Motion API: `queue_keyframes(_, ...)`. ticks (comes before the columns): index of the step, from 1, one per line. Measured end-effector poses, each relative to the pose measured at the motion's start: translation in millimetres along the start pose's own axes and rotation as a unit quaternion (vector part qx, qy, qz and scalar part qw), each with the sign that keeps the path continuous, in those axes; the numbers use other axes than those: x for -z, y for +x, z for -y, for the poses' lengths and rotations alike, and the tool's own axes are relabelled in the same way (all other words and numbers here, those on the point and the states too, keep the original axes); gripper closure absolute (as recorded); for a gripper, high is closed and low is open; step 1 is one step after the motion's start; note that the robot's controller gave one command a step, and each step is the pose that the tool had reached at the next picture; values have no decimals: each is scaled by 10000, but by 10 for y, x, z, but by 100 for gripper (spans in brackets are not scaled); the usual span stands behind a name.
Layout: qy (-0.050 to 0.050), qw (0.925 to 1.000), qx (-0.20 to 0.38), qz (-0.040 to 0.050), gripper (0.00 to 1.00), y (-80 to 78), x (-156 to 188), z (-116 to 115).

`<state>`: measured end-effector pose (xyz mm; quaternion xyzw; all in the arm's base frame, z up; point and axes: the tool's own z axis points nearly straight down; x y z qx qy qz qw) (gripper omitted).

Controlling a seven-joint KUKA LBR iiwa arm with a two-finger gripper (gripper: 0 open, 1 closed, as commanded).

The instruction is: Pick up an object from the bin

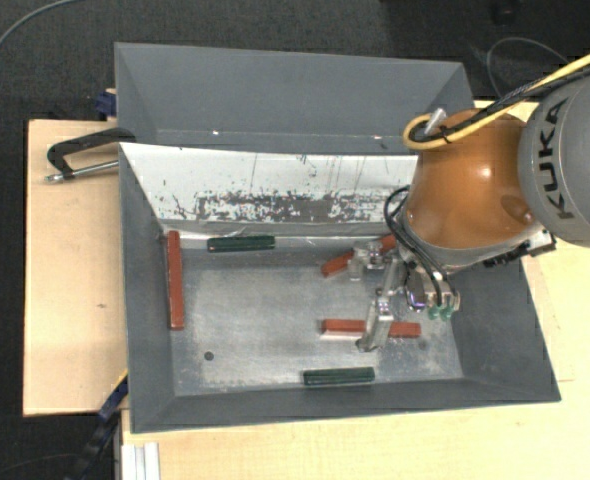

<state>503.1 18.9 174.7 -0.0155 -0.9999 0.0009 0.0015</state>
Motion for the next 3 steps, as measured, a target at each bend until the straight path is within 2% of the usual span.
queue_keyframes(1,-10,9986,521,-6,0,-86,-1082,222)
queue_keyframes(2,-16,9986,523,22,100,-99,-1043,209)
queue_keyframes(3,-14,9996,267,42,100,-235,387,243)
